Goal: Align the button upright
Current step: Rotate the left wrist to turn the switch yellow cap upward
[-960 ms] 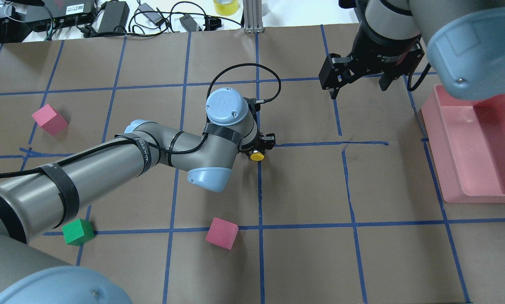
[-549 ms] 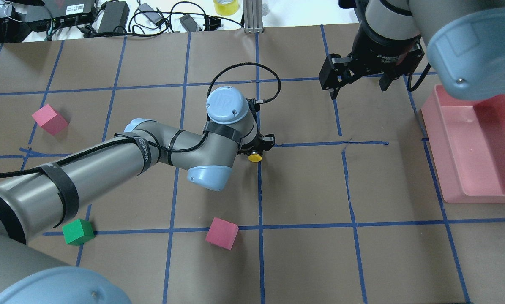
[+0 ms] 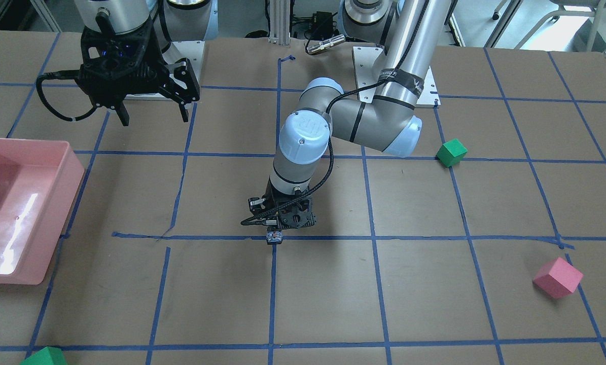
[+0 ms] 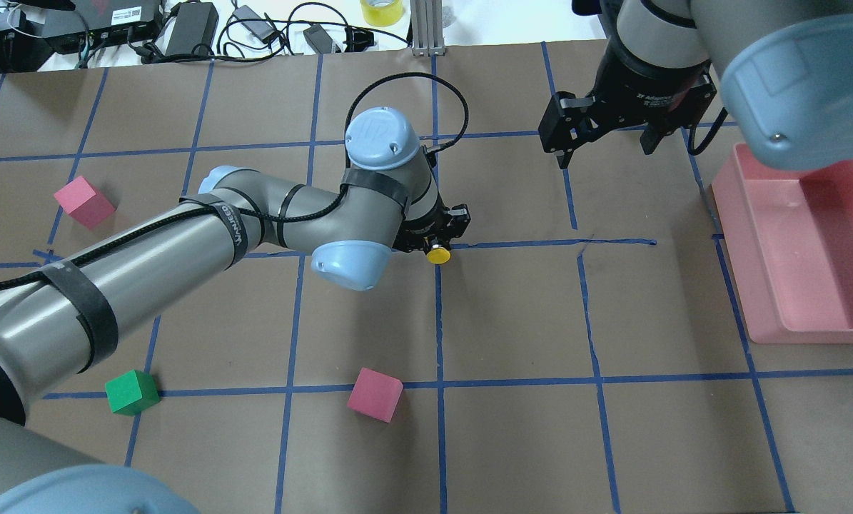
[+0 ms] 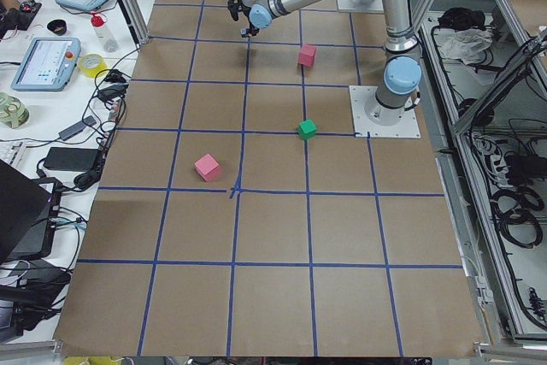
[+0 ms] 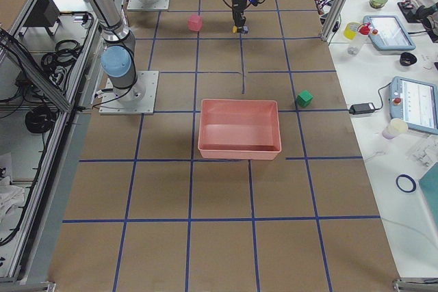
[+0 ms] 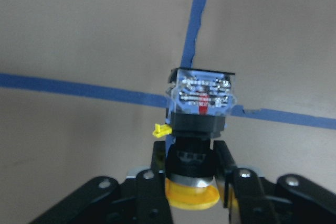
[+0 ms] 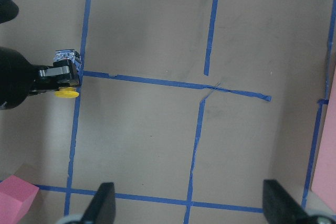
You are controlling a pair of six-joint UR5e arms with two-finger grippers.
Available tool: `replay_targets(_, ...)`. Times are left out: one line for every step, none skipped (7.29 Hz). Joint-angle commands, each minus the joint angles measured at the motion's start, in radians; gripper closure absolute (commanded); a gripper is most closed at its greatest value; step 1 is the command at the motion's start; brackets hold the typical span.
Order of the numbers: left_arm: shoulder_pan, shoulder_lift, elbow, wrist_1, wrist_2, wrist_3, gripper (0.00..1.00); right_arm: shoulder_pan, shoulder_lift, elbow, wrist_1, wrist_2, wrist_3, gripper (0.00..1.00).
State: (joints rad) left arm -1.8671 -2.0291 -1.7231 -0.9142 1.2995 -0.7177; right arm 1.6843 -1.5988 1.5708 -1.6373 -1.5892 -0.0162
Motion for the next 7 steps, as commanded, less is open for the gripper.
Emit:
replay_targets(0.081, 0.001, 0.007, -0.06, -0.229, -0.237, 1.0, 0.0, 0.0, 0.0, 0.001, 0.0, -0.001, 0.0)
replay_targets(0.107, -0.003, 0.005, -0.06, -0.309, -0.362, 1.0, 0.0, -0.001, 0.002, 0.001, 0.0, -0.001, 0.0)
replay_targets(0.146, -0.013, -0.001, -0.066, -0.422, -0.438, 1.0, 0.0, 0.0, 0.002, 0.001, 0.0, -0.001, 0.0)
replay_targets(0.169, -0.017, -0.041, -0.068, -0.457, -0.463, 1.0, 0.0, 0.0, 0.002, 0.001, -0.002, -0.001, 0.0)
replay_targets(0.205, -0.019, -0.091, -0.068, -0.517, -0.465, 1.0, 0.0, -0.001, 0.002, 0.002, -0.002, -0.001, 0.0)
replay_targets(0.247, -0.019, -0.134, -0.068, -0.61, -0.465, 1.0, 0.0, -0.001, 0.002, 0.002, -0.002, -0.001, 0.0)
replay_targets(0.281, -0.023, -0.157, -0.068, -0.667, -0.459, 1.0, 0.0, -0.001, 0.003, 0.002, -0.002, -0.001, 0.0)
